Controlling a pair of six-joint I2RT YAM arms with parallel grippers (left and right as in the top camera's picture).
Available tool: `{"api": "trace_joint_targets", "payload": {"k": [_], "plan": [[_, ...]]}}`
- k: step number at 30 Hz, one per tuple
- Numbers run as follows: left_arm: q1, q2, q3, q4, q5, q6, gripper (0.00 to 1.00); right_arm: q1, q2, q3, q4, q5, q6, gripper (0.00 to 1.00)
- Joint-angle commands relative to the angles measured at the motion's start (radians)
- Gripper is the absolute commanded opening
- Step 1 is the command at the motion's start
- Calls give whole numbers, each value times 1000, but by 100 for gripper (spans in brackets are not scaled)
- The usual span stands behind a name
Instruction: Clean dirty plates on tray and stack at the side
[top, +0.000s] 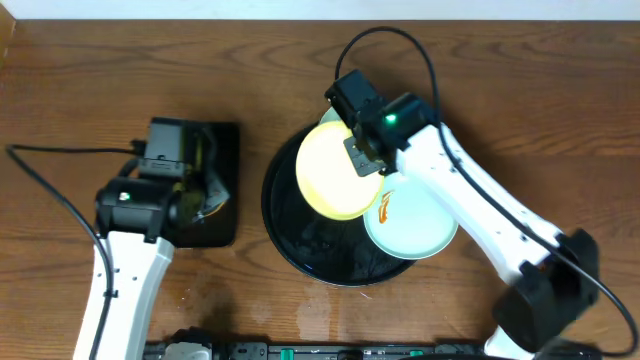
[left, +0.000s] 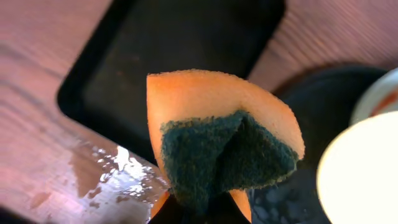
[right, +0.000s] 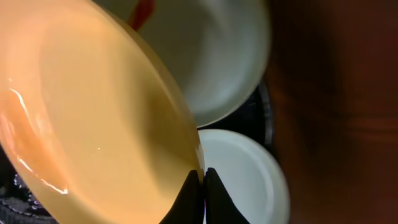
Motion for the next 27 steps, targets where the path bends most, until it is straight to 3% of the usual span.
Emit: {"api": "trace_joint_targets", "payload": {"k": [1, 12, 27], "plan": [[59, -2, 19, -16, -2, -12, 7, 42, -64, 26, 0, 118, -43, 1], [109, -2, 19, -20, -2, -13, 8, 210, -76, 25, 21, 433, -114, 1], [111, -2, 19, -20, -2, -13, 8, 342, -76, 25, 106, 627, -281, 1]]}}
